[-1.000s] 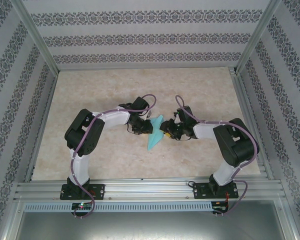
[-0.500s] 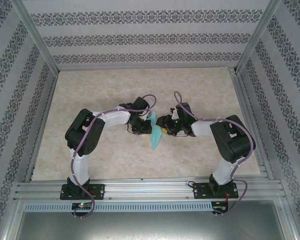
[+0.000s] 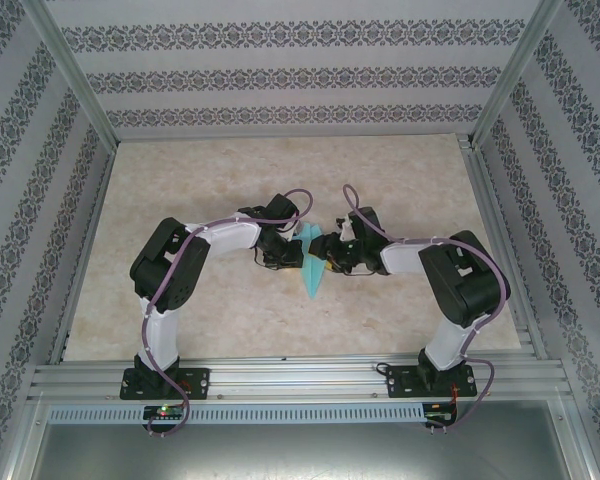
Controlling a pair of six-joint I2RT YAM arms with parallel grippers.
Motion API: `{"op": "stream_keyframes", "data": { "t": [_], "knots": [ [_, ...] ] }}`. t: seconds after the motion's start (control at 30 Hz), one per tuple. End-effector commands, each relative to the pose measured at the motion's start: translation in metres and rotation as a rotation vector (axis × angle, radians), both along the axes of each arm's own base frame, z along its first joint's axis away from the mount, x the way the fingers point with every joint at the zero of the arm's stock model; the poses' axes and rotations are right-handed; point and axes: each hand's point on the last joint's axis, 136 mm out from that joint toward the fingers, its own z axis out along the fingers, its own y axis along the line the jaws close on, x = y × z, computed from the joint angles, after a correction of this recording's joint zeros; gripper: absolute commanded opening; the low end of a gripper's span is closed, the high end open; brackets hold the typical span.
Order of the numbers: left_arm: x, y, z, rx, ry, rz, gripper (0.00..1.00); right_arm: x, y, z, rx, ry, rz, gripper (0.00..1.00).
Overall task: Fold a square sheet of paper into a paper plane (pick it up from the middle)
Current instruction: Turn over the paper at the center of the table.
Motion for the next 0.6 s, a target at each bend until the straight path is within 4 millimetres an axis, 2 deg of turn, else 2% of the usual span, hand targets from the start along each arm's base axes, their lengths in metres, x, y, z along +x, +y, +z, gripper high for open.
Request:
{"op": "stream_keyframes", "data": {
  "t": [0.0, 0.17, 0.27, 0.43, 0.57],
  "knots": [
    [-0.003, 0.009, -0.009, 0.034, 0.018, 0.026, 0.14, -0.003, 0.006, 0.005, -0.014, -0.058, 0.053, 0.47],
    [-0.002, 0.01, -0.007, 0.038, 0.011, 0.033, 0.14, -0.001, 0.009, -0.006, -0.093, -0.054, 0.083, 0.39],
    [-0.003, 0.01, -0.005, 0.028, 0.005, 0.041, 0.14, 0.001, 0.013, -0.007, -0.09, -0.06, 0.102, 0.35],
    [-0.003, 0.011, 0.0, 0.003, -0.008, 0.073, 0.14, 0.002, 0.014, -0.01, -0.116, -0.061, 0.117, 0.22],
    [-0.002, 0.014, 0.019, -0.051, -0.069, 0.152, 0.16, 0.004, 0.013, 0.003, -0.137, -0.087, 0.139, 0.12]
  ]
}}
